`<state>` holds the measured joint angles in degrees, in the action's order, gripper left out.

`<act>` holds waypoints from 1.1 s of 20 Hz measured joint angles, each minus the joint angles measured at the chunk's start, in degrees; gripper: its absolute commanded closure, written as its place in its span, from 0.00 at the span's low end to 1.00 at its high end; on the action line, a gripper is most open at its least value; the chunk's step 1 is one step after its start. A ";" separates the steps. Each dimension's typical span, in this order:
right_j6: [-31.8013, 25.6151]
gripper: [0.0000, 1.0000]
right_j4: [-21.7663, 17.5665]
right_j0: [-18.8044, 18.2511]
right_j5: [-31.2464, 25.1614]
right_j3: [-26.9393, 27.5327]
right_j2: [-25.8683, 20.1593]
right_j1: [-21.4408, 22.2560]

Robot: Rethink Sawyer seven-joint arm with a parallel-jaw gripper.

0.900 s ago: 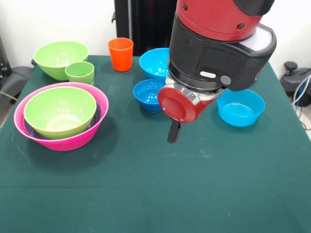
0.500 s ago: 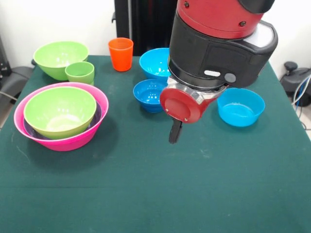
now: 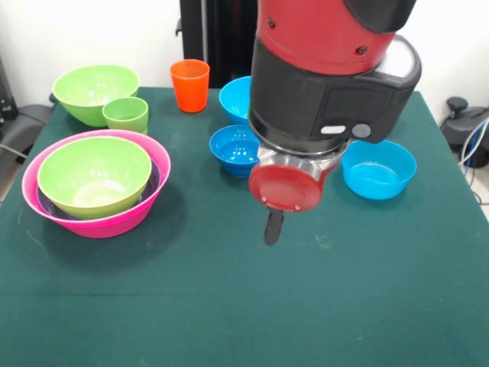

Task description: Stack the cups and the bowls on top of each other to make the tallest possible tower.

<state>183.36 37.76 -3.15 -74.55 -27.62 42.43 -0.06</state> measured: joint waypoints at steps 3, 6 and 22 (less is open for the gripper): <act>-2.20 0.00 -0.13 -0.60 0.76 0.77 -1.02 -0.71; -3.88 0.00 -0.27 -1.08 1.97 1.61 -2.35 -1.89; -5.19 0.00 -0.66 -0.25 8.87 2.52 -6.37 -8.70</act>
<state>178.18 37.10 -3.41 -65.68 -25.09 36.06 -8.75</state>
